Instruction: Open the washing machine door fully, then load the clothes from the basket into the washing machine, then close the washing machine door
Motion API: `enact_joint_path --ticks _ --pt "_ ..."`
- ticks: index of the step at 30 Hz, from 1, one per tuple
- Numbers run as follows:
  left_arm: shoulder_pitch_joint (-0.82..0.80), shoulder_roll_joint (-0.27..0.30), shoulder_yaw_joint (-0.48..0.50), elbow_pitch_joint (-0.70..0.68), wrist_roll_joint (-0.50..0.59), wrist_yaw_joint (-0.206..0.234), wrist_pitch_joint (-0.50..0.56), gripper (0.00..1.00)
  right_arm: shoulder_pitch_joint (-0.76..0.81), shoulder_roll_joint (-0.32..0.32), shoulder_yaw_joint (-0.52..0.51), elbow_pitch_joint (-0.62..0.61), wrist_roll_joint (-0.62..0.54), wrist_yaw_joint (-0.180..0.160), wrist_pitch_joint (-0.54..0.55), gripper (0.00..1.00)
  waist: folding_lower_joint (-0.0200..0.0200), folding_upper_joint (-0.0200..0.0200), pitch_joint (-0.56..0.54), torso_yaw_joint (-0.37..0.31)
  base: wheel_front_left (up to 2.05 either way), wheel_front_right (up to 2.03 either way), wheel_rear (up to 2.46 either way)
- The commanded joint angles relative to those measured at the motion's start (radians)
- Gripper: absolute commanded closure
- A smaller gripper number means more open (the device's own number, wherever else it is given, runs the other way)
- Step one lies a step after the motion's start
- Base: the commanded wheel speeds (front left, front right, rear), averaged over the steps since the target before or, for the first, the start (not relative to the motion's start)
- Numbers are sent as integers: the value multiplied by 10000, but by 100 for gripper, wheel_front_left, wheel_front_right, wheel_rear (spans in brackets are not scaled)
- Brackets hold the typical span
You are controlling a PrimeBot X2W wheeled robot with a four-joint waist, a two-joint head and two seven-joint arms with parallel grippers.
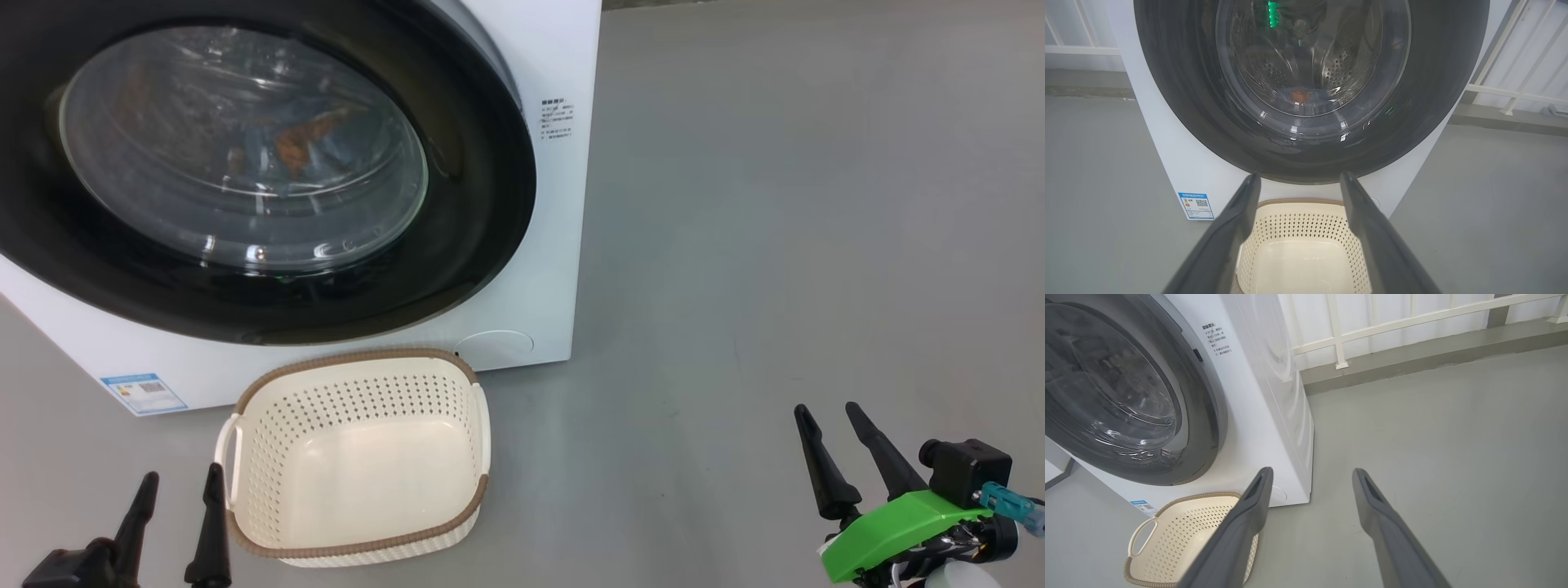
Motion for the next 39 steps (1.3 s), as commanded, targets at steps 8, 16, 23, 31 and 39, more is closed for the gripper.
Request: enact_joint_path --ticks 8,16,23,31,39 --pt "-3 216 449 -61 -41 -15 -65 0 162 -32 105 -277 -139 14 -49 0 0 -1 -118 5 0 0 0" --pt "201 -98 46 312 -34 2 9 100 228 121 -31 122 26 0 8 100 0 -1 -95 9 0 0 0" --pt "191 -364 32 552 -510 1 163 100 352 329 -57 291 468 1 157 100 14 -1 -128 31 0 0 0" --pt "88 -422 103 553 -1303 0 397 100 368 426 -202 151 1185 1 394 100 1 -1 -157 68 0 0 0" --pt "-18 -480 177 549 -2088 -1 631 100 376 522 -348 13 1894 2 630 100 0 -1 -192 104 0 0 0"
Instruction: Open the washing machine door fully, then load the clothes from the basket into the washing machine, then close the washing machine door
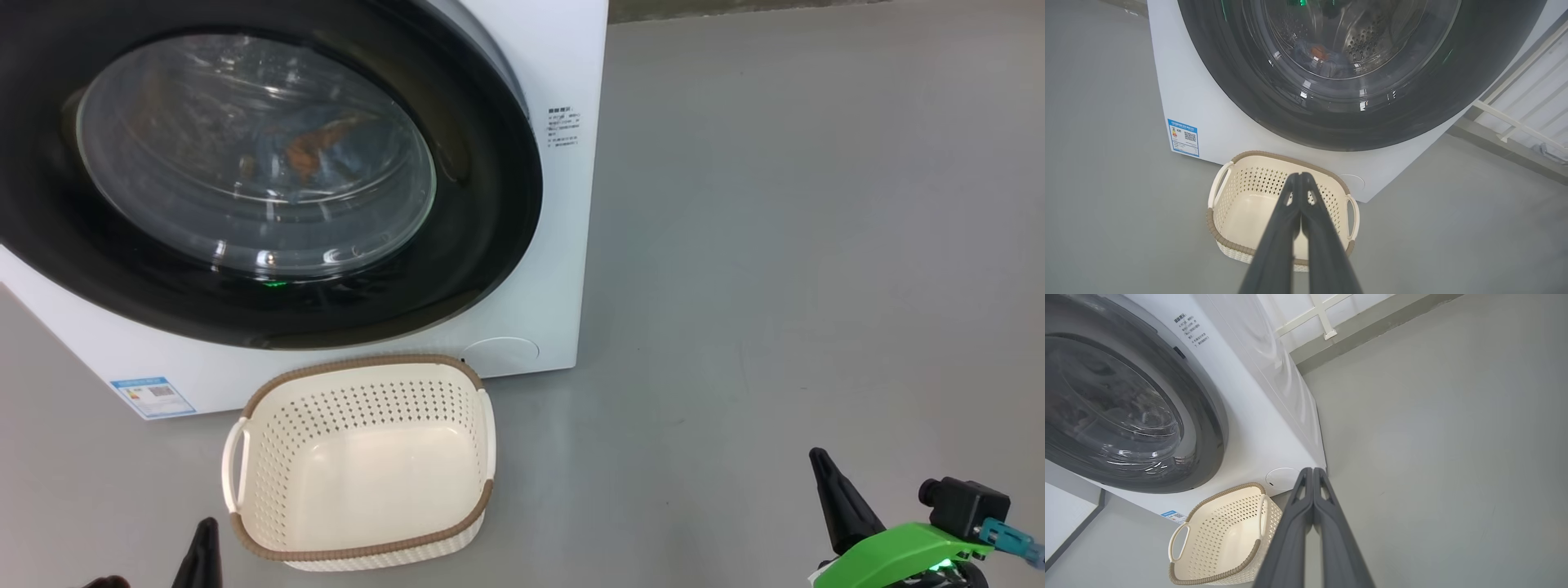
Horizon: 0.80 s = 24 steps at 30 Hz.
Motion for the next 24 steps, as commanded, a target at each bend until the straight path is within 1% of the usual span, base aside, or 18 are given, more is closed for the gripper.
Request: enact_joint_path --ticks 1,24 --pt "-357 142 158 -196 -255 -3 42 100 -192 -66 -89 -307 309 2 42 100 -2 0 -7 7 0 0 0" --pt "-642 -25 372 -223 -2518 -6 719 100 -154 211 -508 -717 2355 5 723 100 -2 0 -113 111 0 0 0"
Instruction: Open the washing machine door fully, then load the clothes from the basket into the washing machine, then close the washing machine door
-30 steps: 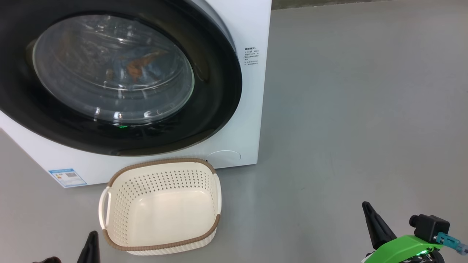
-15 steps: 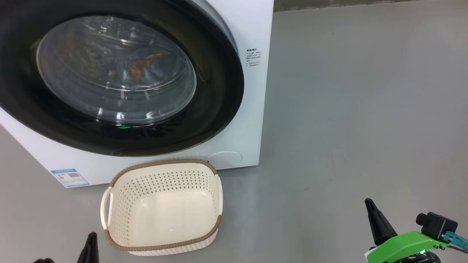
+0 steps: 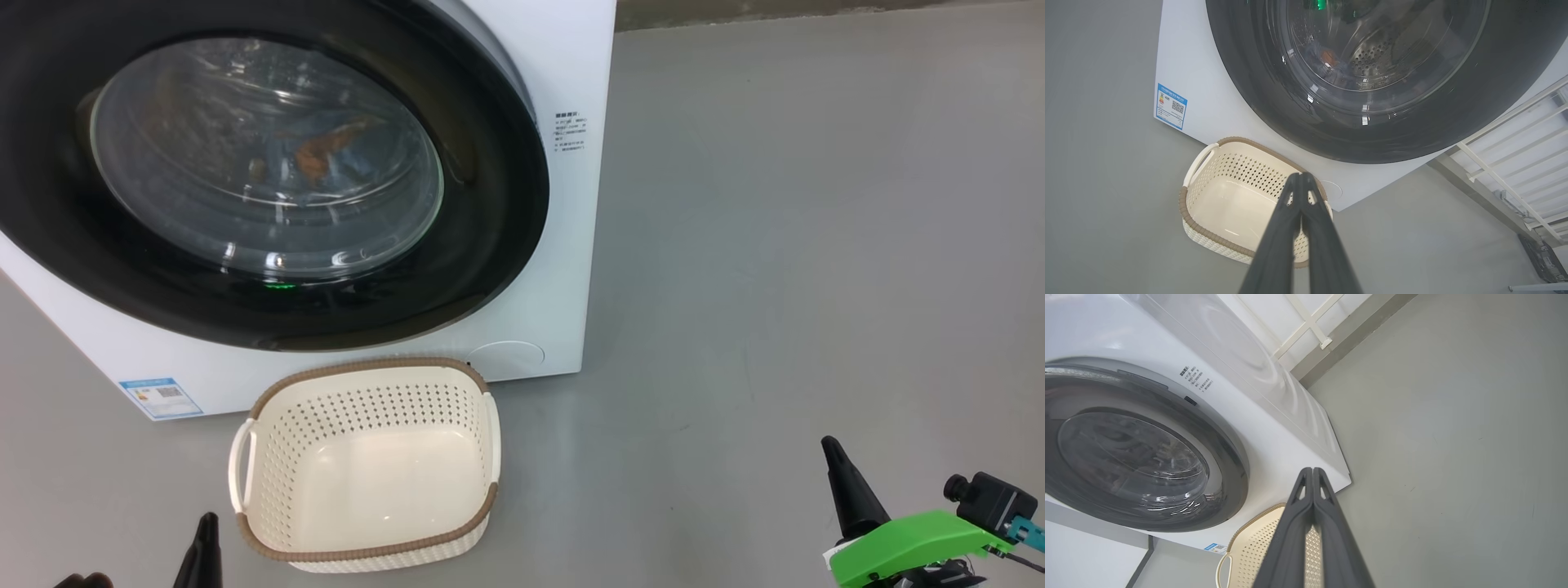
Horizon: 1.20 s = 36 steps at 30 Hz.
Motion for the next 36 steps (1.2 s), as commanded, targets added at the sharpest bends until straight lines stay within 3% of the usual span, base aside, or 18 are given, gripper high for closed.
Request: enact_joint_path --ticks 1,36 --pt "-440 89 238 -220 -319 -8 67 100 -154 -30 -28 -313 264 7 91 100 -1 0 -8 8 0 0 0" --pt "-872 -165 562 -264 -3761 -13 1096 100 -94 393 -664 -938 3376 11 1125 100 -1 0 -169 166 0 0 0"
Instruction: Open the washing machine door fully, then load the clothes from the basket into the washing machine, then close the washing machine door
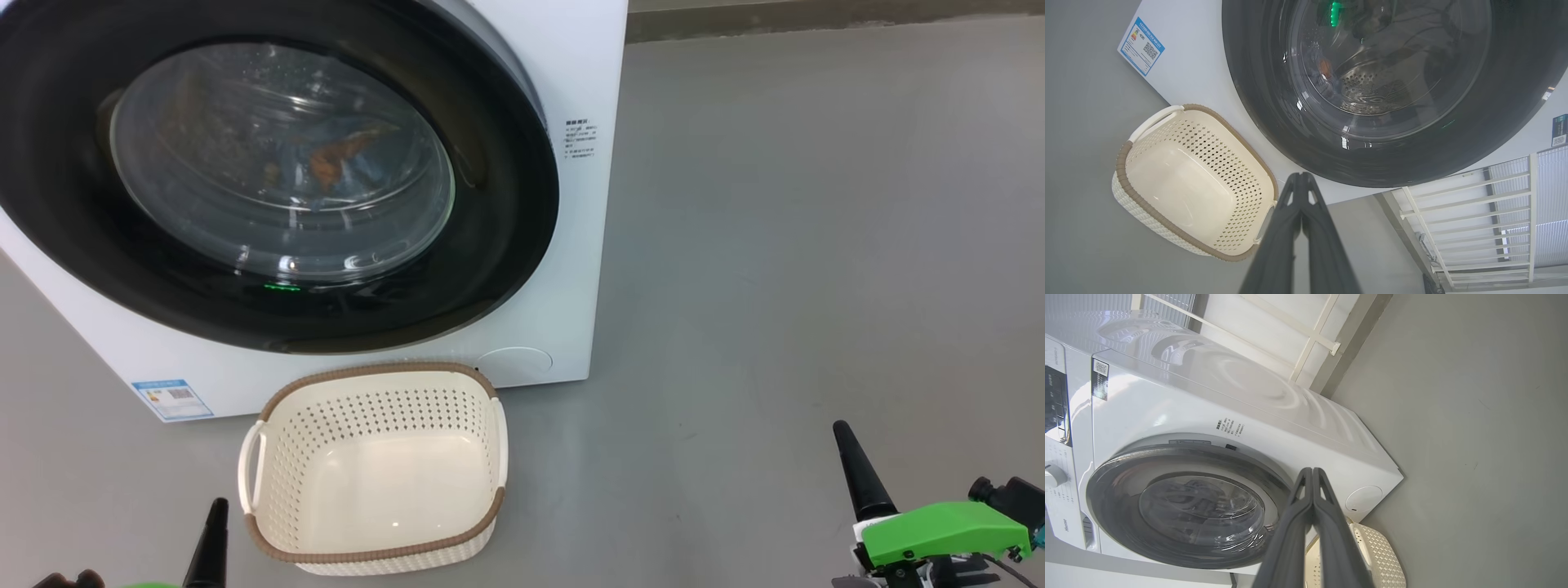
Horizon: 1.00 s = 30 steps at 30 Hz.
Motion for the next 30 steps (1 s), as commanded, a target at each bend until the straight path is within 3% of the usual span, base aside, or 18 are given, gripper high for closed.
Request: enact_joint_path --ticks 1,30 --pt "-497 100 297 -257 -306 -23 107 100 -100 -23 52 -343 309 11 121 100 -1 0 -9 9 0 0 0" --pt "-842 -104 557 -292 -3061 -27 931 100 -53 316 -458 -843 2800 14 949 100 -1 0 -139 136 0 0 0"
